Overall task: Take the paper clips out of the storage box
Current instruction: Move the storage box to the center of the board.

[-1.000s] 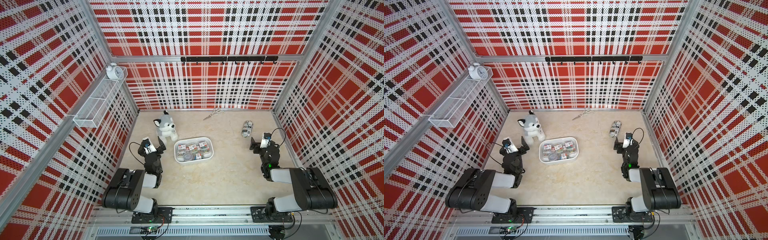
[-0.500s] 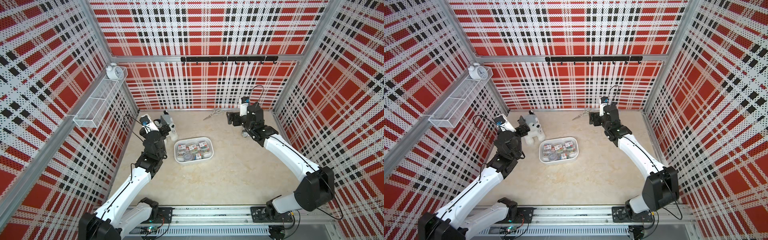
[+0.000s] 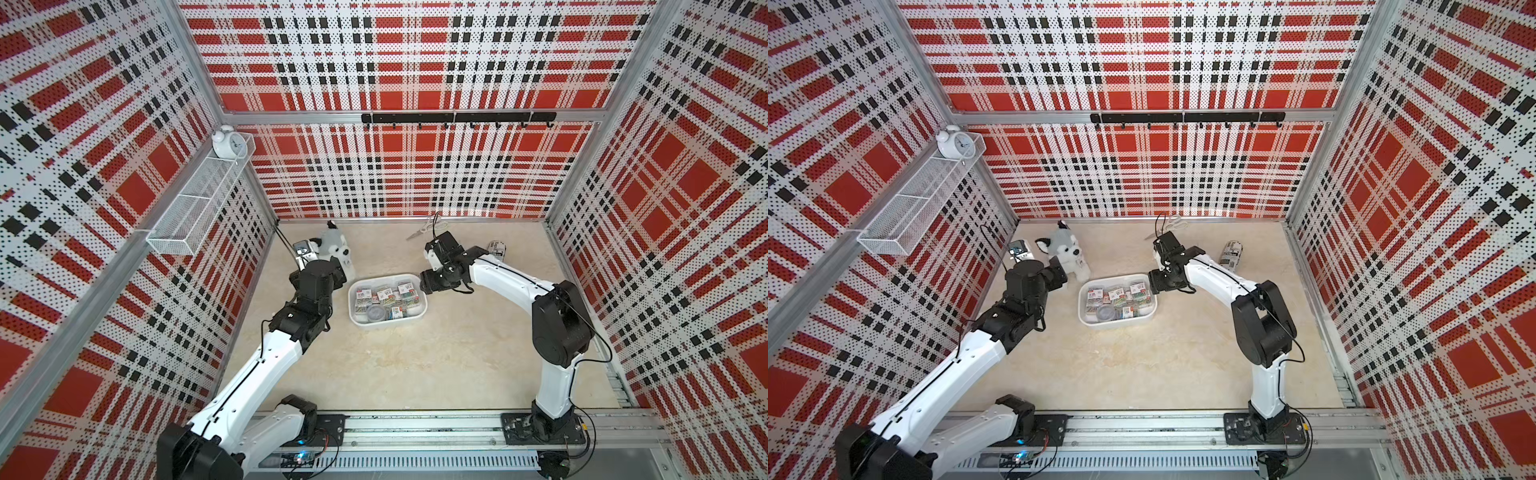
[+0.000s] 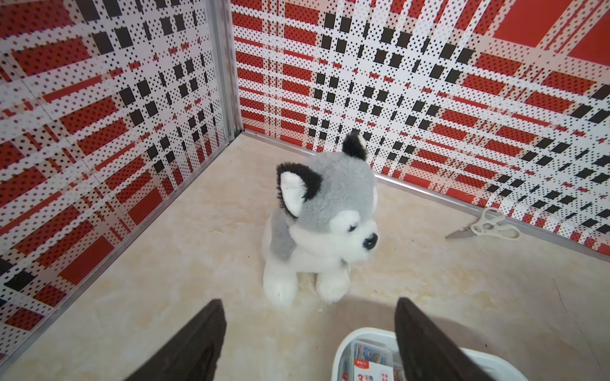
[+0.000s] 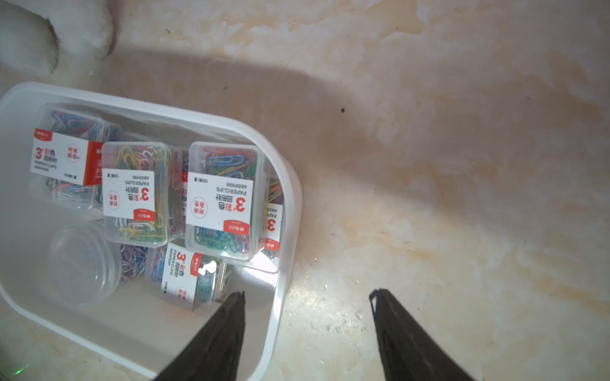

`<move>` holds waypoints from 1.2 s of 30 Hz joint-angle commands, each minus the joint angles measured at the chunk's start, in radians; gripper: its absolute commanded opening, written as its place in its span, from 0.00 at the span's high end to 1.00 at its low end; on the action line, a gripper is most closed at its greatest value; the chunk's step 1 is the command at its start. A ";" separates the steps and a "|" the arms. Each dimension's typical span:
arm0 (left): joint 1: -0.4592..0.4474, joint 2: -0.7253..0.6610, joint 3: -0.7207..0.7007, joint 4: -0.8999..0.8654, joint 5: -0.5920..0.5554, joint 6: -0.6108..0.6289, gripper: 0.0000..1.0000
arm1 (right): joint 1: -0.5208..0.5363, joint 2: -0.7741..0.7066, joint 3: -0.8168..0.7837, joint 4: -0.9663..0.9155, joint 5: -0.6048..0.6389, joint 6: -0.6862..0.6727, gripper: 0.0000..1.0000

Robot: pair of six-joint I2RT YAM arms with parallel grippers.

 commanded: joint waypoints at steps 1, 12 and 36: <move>0.001 0.005 -0.017 -0.021 0.020 -0.023 0.18 | 0.013 0.028 0.028 -0.030 -0.027 0.008 0.39; 0.001 -0.008 -0.034 -0.013 0.050 -0.027 0.17 | 0.049 0.133 0.088 -0.026 -0.037 0.032 0.66; -0.023 -0.174 -0.084 -0.060 0.079 -0.097 0.17 | 0.009 -0.150 -0.320 0.122 0.114 0.194 1.00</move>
